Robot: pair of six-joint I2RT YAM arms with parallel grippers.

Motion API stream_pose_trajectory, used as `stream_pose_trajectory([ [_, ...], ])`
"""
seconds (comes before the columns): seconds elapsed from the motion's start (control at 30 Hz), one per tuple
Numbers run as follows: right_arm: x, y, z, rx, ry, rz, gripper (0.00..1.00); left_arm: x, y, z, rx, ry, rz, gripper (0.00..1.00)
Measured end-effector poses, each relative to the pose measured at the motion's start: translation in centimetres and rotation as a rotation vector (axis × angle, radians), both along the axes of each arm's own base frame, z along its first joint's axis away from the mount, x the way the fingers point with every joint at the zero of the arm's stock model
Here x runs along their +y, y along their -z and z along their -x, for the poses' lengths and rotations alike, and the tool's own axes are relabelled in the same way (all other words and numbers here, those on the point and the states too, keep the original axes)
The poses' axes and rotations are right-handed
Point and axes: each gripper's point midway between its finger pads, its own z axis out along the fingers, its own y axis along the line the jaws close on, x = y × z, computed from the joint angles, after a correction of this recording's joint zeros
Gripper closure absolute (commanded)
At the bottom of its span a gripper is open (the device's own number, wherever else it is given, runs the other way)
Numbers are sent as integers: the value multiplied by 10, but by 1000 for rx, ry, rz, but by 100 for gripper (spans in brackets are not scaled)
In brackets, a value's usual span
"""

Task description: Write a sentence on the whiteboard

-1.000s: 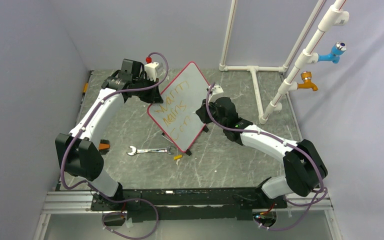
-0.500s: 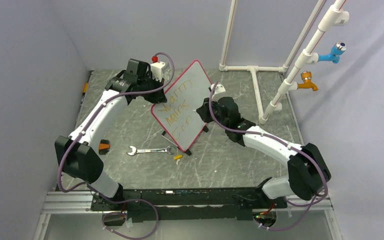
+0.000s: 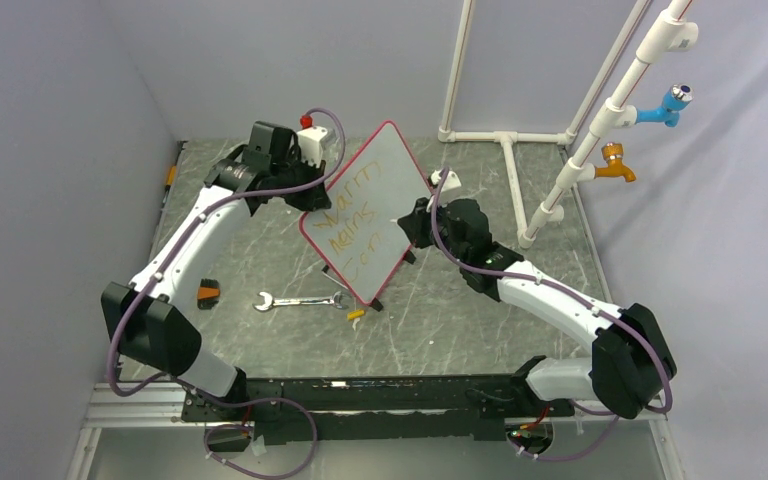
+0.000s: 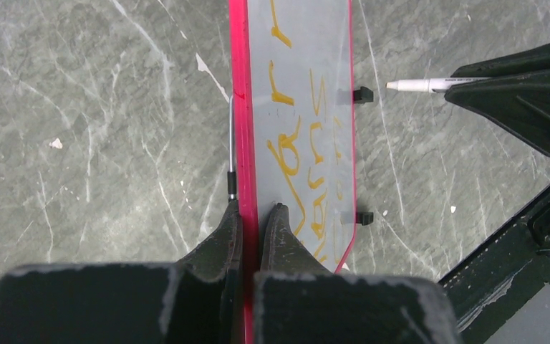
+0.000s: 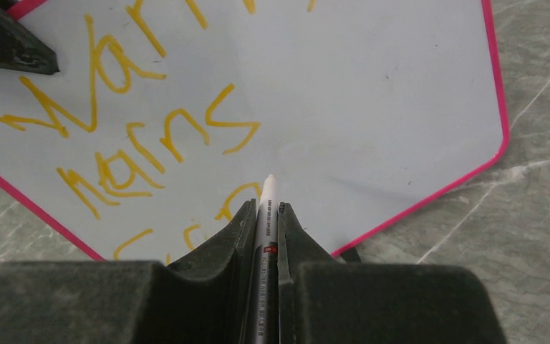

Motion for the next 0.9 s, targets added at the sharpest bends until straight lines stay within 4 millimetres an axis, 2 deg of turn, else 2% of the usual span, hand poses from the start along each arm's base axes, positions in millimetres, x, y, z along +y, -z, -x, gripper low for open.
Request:
stream_pose_trajectory([
  [0.3,-1,4,1,7,0,5,100,18,7,15,6,-29,5,100],
  [0.9,6,28,1,45,-27,13,100,24,21,-3,-11,-66,-5,100],
])
